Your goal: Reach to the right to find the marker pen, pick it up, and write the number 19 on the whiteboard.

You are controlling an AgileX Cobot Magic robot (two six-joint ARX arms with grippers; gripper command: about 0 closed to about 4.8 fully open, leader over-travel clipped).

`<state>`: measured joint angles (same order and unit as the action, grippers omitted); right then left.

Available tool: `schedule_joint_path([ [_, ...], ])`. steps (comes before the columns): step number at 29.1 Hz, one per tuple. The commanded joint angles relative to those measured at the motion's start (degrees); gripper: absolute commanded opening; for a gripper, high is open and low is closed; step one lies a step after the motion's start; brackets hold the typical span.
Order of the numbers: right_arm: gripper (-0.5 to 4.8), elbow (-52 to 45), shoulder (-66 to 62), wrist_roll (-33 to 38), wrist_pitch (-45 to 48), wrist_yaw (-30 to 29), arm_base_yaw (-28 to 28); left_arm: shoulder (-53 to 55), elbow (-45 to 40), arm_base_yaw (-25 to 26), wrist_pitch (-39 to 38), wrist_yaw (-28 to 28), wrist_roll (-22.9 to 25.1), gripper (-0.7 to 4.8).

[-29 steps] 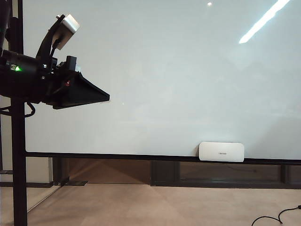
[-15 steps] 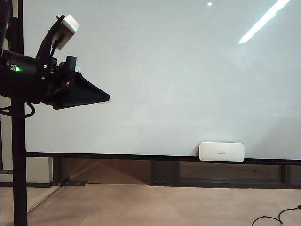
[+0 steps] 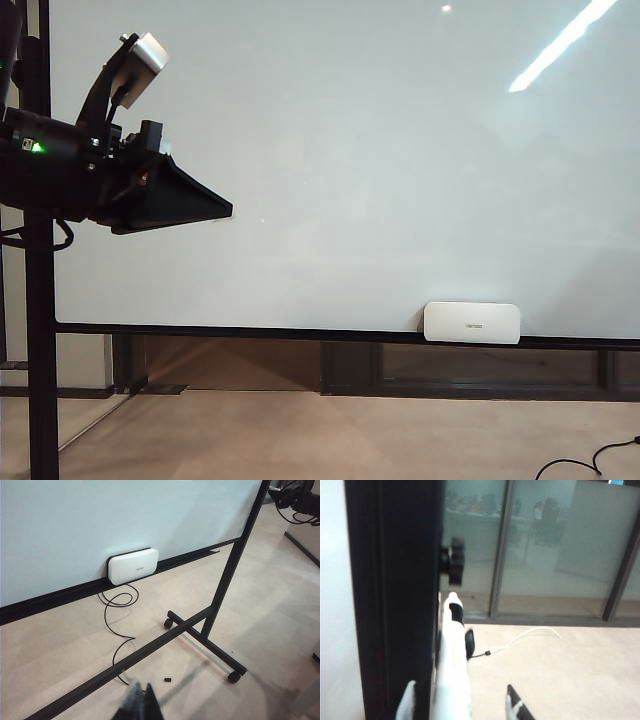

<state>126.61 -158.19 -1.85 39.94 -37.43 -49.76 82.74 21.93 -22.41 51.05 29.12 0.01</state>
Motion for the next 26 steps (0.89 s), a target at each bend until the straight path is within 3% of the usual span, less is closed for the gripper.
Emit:
schedule_joint_path([
  [1, 2.1, 0.2, -0.3, -0.7, 0.5, 0.4, 0.2, -0.2, 0.2, -0.1, -0.2, 0.0, 0.0, -0.05],
  [26, 2.1, 0.9, -0.8, 1.7, 4.0, 1.5, 0.2, -0.2, 0.2, -0.1, -0.2, 0.0, -0.7, -0.05],
])
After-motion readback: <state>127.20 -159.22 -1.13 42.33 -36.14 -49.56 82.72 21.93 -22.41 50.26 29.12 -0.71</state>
